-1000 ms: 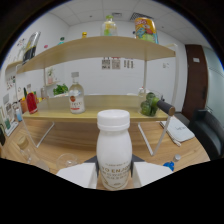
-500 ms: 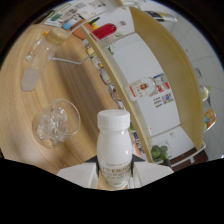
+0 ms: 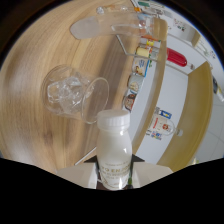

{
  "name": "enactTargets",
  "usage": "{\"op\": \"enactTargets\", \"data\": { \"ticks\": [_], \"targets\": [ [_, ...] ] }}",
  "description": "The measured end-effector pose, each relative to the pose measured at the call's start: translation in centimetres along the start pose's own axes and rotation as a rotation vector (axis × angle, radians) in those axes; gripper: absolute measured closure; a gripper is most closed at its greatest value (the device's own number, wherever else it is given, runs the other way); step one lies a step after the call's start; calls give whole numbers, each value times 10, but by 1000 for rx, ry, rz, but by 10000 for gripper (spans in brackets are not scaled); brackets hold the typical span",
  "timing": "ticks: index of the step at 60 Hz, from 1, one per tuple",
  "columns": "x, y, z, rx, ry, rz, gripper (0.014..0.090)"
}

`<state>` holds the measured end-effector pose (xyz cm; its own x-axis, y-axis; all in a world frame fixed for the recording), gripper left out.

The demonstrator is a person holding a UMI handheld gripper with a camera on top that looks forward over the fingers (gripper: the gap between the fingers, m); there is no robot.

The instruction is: Make me a cup of Mount Fuji.

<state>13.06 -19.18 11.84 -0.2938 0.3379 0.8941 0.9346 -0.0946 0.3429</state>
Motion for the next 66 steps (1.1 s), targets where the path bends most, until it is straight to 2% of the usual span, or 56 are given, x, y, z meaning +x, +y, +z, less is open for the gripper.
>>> {"op": "enactTargets", "data": {
  "ticks": [13, 23, 29, 37, 41, 51, 66],
  "targets": [
    [0, 0, -5, 1, -8, 50, 561],
    [19, 4, -18, 44, 0, 357, 561],
    [35, 6, -27, 98, -14, 695, 557],
    [52, 4, -43, 237, -57, 1190, 555],
    [48, 4, -42, 277, -94, 1390, 557],
    [5, 7, -21, 260, -187, 1692, 560],
    [-45, 2, 7, 230, -282, 1811, 558]
  ]
}}
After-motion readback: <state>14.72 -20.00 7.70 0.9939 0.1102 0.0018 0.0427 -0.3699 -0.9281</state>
